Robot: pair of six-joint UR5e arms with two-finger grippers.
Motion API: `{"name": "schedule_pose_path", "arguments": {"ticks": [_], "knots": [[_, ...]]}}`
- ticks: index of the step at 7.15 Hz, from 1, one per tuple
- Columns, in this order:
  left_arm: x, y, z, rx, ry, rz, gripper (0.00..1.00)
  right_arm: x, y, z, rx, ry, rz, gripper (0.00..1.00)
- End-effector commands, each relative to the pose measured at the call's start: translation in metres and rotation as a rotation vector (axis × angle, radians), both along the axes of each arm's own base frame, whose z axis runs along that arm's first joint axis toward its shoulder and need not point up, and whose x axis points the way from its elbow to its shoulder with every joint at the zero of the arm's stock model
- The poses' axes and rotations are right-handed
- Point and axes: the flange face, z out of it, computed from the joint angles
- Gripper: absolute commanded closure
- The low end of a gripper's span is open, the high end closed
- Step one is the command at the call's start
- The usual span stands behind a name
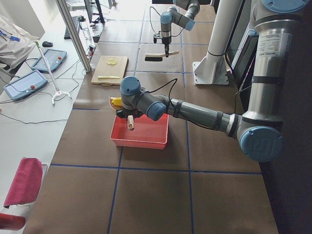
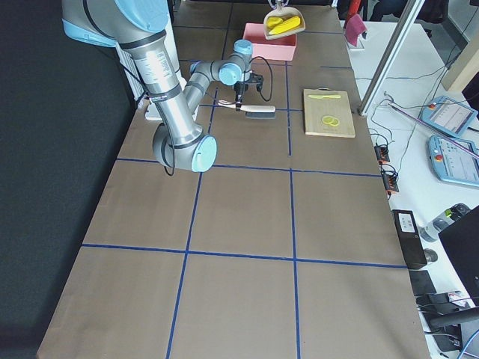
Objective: Sweep and dump trash into bin
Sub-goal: 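Tilt the dustpan with the left gripper to dump items into the bin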
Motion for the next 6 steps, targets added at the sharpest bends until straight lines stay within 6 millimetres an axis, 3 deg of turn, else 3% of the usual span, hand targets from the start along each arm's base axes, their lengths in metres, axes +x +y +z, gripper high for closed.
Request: {"name": "schedule_pose_path", "arguments": {"ticks": [1,5,6], "knots": [[-0.036,-0.001,0.024,0.028,-0.075,0.023,1.00,0.000,0.000,-0.001,0.001,-0.002,0.000,1.00],[-0.056,-0.005,0.043,0.099,-0.377,0.146,1.00,0.000,0.001,0.006,-0.004,0.008,-0.002,1.00],[-0.060,-0.007,0.036,0.115,-0.434,0.172,1.00,0.000,0.002,0.007,-0.002,0.010,-0.001,1.00]]}}
